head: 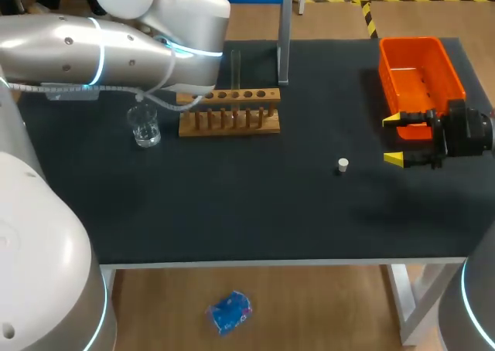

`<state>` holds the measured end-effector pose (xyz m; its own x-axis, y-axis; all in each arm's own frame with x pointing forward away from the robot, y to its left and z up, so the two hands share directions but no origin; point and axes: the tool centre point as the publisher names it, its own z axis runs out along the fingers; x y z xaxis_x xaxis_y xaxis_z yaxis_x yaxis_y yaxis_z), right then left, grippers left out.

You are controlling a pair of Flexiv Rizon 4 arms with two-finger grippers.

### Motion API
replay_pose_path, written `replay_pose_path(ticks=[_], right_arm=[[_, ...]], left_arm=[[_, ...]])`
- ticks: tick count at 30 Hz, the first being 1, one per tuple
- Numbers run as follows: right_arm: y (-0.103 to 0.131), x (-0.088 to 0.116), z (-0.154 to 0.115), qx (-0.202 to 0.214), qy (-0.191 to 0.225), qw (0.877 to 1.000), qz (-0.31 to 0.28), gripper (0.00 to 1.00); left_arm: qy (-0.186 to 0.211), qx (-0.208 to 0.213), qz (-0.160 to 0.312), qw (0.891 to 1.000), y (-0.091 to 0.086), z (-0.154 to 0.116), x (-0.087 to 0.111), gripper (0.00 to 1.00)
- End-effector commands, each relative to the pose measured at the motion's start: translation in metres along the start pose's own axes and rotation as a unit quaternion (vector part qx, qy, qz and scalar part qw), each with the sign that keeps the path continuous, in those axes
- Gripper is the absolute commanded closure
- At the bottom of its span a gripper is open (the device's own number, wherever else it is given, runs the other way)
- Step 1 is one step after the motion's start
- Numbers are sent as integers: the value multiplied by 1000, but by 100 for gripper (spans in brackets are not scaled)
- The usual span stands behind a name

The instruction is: Invert the test tube, pick up the pipette, mount the tip to pipette, aspirate from beaker and dispense into the tube, eject the tip, return the pipette, and cap with the stopper.

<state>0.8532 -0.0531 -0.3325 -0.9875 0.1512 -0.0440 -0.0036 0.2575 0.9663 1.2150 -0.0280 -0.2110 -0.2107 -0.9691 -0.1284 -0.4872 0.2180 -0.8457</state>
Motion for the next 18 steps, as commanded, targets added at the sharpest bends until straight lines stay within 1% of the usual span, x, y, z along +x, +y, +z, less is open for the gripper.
replay_pose_path(ticks=[1,3,4,6,12,18], right_arm=[[1,1,0,1,-1,1000,0,0],[1,1,0,1,-1,1000,0,0],[1,1,0,1,-1,1000,0,0],[1,1,0,1,-1,1000,0,0],[1,1,0,1,-1,1000,0,0],[1,1,0,1,-1,1000,0,0]], left_arm=[[3,-4,-1,1000,1,-3,-1,100],[4,-4,-2,1000,3,-4,0,100],[4,-4,-3,1000,3,-5,-1,65],[4,-4,-4,1000,4,-6,-1,0],[0,-3,-9,1000,6,-11,-4,0],[-5,10,-10,1000,5,-20,-8,0]])
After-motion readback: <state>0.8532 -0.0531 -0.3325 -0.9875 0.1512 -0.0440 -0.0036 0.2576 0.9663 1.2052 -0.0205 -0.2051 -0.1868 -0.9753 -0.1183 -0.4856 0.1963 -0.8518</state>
